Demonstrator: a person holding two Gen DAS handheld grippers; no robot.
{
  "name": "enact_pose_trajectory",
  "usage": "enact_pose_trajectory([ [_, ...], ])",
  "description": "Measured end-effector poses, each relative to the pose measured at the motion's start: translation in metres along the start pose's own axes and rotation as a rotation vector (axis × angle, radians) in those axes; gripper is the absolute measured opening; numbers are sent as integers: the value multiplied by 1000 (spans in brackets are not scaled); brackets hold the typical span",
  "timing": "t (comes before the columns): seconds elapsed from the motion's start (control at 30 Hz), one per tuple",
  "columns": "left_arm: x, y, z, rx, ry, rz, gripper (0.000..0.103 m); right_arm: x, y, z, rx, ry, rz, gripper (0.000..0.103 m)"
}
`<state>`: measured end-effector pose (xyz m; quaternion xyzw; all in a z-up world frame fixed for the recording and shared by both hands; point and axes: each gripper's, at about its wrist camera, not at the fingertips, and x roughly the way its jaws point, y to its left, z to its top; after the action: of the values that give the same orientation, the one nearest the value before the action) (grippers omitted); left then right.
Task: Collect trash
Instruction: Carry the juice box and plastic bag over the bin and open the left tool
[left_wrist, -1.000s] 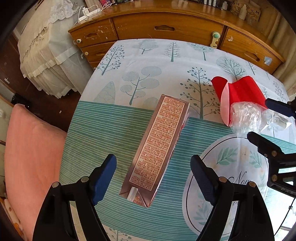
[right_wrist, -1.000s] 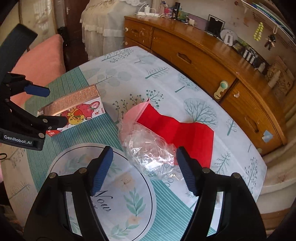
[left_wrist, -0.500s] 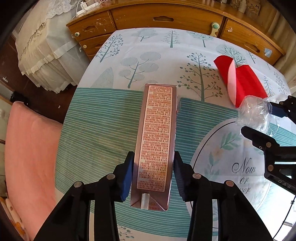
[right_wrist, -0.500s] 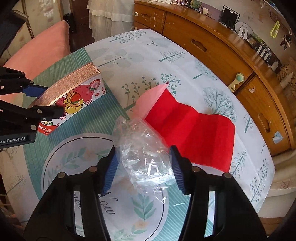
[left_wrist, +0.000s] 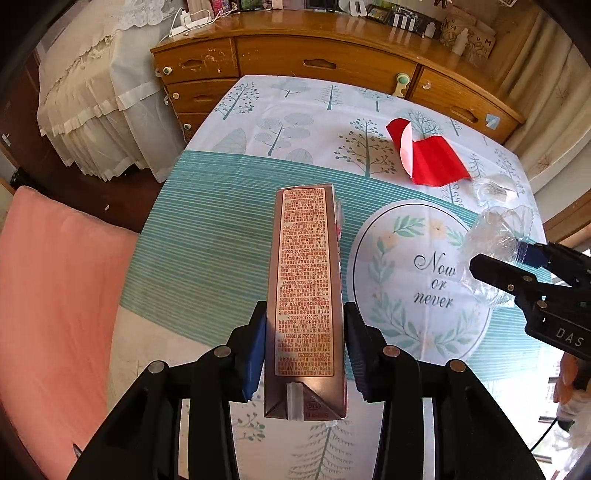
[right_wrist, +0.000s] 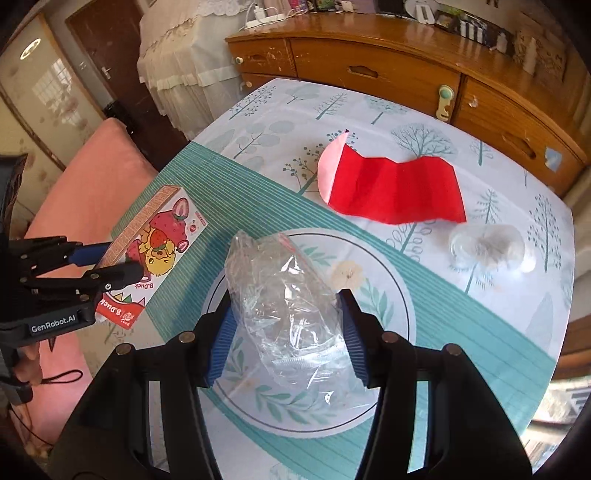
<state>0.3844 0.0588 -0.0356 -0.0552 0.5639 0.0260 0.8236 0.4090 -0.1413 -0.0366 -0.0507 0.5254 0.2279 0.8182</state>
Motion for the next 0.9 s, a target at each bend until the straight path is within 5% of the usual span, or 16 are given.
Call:
enact_pose_trajectory([
  [0.43,-96,41,-108,26,-95,-138,39,-77,92,-109,126,-23,-20,50],
  [0.9,-160,126,-253,161,-128,-242,39,-107,238,-226,255,-57,-110,50],
])
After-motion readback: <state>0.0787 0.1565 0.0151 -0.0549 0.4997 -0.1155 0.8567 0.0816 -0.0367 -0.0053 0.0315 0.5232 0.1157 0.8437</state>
